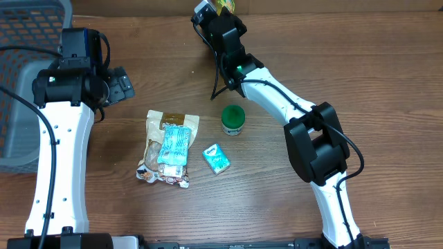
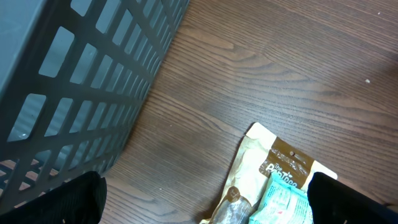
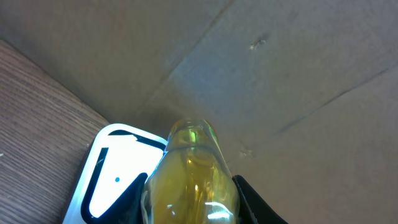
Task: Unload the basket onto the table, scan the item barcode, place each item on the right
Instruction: 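Carry the oil bottle to the white scanner and hold it under it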
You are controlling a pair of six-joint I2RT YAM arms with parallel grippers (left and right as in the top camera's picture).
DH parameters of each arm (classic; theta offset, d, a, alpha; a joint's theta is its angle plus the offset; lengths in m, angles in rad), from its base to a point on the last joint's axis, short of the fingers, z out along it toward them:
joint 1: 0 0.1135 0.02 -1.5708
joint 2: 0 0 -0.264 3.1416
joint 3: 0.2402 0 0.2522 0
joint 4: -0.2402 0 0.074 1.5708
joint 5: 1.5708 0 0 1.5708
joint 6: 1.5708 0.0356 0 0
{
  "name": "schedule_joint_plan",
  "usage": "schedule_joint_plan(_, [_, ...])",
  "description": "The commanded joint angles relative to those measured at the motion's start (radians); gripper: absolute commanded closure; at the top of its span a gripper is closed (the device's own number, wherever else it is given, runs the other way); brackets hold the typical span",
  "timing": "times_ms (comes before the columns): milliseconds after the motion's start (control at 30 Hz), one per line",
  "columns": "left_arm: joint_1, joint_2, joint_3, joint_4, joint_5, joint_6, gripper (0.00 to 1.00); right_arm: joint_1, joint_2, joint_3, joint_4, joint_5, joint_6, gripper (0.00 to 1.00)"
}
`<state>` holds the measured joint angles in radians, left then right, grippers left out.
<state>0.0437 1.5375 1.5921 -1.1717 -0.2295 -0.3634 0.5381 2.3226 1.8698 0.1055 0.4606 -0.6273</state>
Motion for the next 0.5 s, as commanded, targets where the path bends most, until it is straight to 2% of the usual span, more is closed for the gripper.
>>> schedule_joint_plan(0, [0.002,-0.005,0.009,0.001,-0.013,0.012,0.01,-0.001,-0.014,0.015,0.022,0.027,0.029,0.96])
schedule_joint_plan(100, [0.002,-0.005,0.009,0.001,-0.013,0.012,0.00,0.001,-0.048,0.015,0.021,0.038,0.035,0.96])
schedule_joint_plan(267, [0.002,-0.005,0.009,0.001,-0.013,0.012,0.01,-0.001,-0.172,0.015,-0.035,0.040,0.213,0.96])
schedule_joint_plan(467, [0.002,-0.005,0.009,0.001,-0.013,0.012,0.01,-0.026,-0.315,0.015,-0.285,0.037,0.361,0.96])
